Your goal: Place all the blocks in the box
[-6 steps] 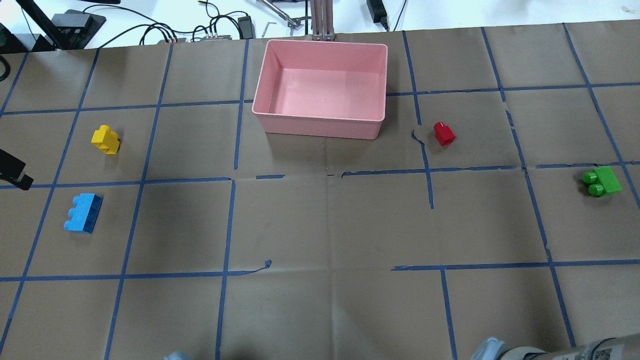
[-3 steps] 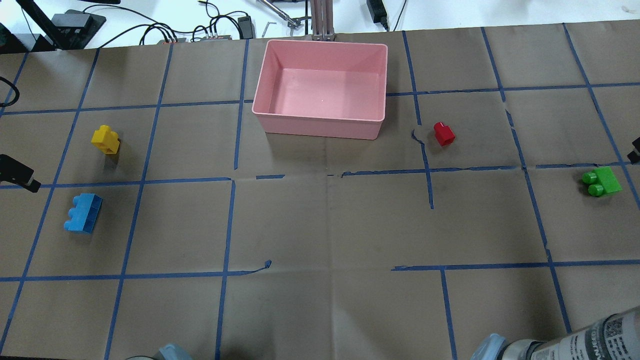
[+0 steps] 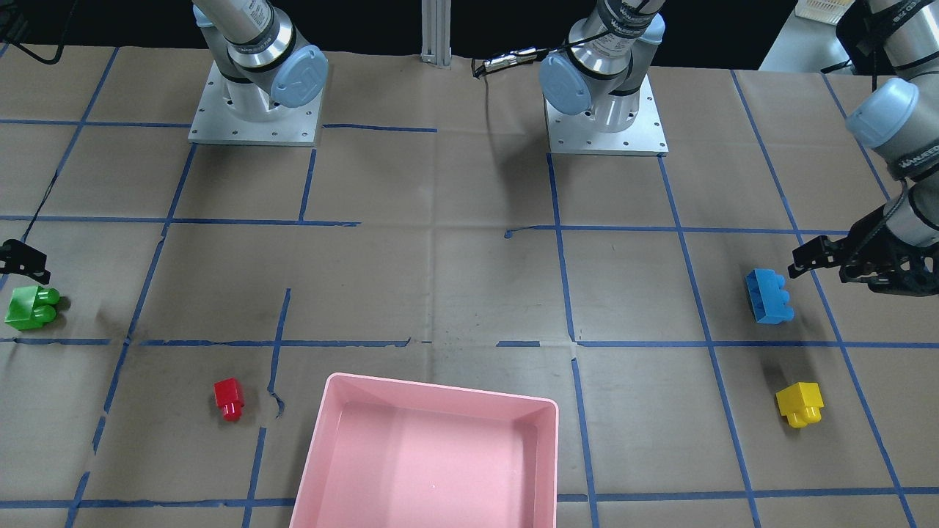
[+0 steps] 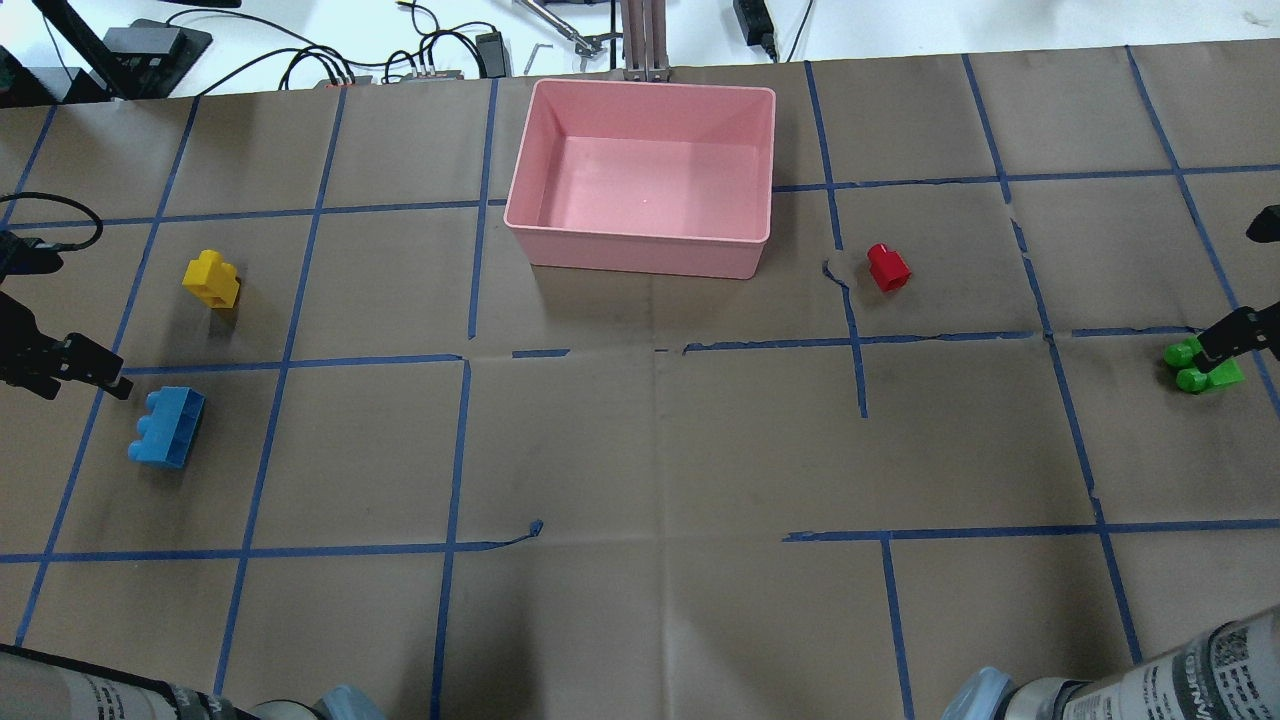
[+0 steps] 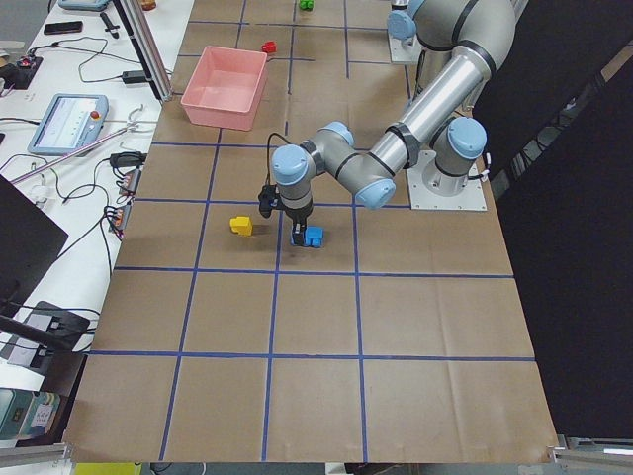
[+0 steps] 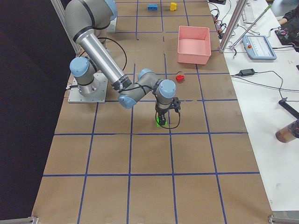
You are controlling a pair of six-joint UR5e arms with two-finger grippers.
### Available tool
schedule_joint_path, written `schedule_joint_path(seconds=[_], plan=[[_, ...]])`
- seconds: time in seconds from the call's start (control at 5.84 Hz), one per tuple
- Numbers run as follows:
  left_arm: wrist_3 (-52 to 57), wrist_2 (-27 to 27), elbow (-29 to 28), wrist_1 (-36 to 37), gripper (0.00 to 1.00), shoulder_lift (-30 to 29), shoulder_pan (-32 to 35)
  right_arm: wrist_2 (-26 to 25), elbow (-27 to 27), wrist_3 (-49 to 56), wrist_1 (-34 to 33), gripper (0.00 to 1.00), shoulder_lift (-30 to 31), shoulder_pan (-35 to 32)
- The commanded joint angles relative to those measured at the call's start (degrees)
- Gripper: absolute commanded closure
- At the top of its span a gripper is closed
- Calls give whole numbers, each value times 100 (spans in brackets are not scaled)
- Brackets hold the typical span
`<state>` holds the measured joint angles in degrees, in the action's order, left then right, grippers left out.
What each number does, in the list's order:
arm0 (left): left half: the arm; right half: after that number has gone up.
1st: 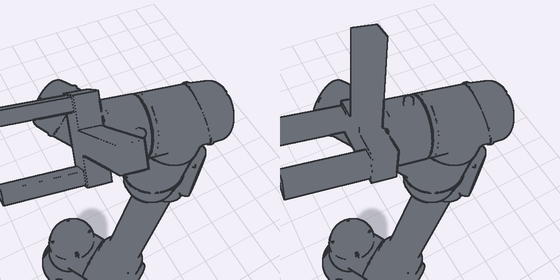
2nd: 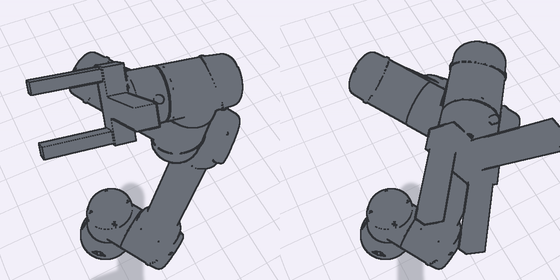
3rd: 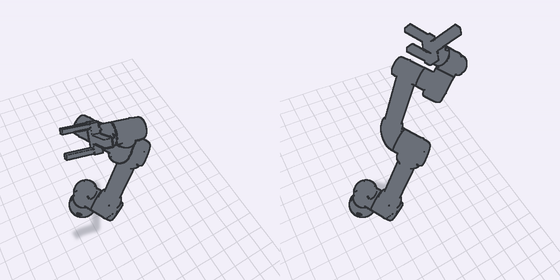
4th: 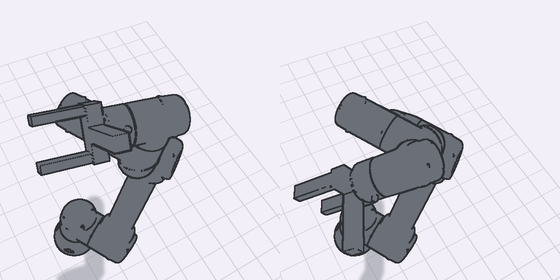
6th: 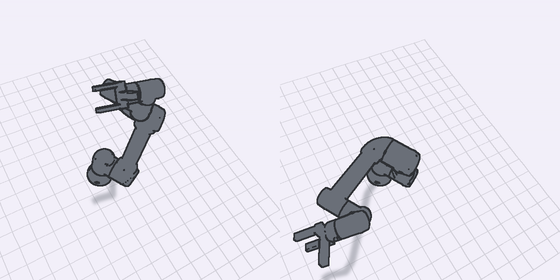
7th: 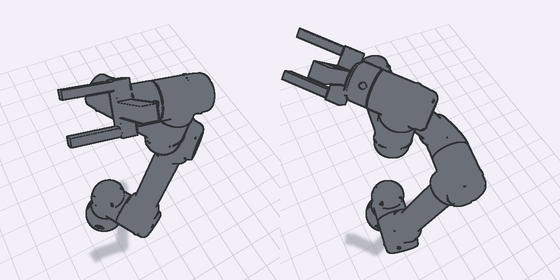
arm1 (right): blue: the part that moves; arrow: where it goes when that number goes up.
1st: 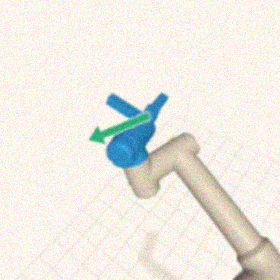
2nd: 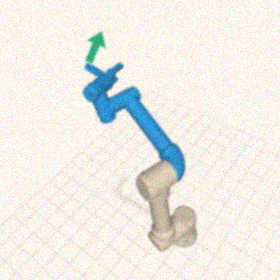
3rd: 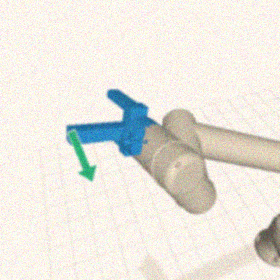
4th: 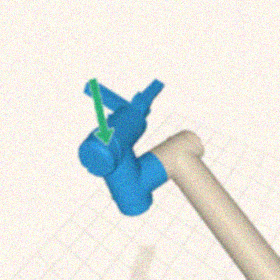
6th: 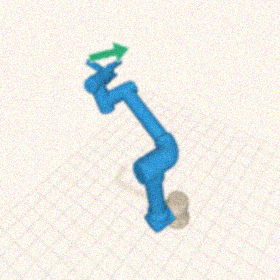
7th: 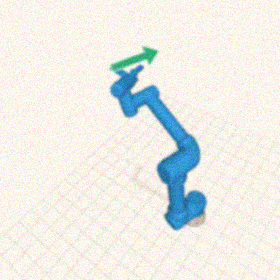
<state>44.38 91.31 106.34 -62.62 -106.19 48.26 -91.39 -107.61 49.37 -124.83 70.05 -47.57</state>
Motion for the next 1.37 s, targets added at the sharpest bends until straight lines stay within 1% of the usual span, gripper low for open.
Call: schedule_joint_path(seconds=[0.0,0.17,0.34,0.68,0.86,1.03,1.2], plan=[[-218,10,159,513,2,-409,17,8,-129,-33,-723,0,-401,-6],[-280,27,203,792,2,-664,25,8,-129,-41,-831,0,-457,-6],[-315,27,238,977,2,-745,95,8,-138,-33,-850,0,-483,-6],[-509,36,230,988,2,-641,332,34,-129,-41,-832,1,-484,-6],[-466,10,238,988,2,-623,333,34,-138,-33,-832,6,-492,-6],[-413,18,230,988,2,-579,316,25,-129,-41,-815,26,-475,-6],[-395,1,238,988,2,-587,307,8,-112,-41,-789,51,-440,-15]])
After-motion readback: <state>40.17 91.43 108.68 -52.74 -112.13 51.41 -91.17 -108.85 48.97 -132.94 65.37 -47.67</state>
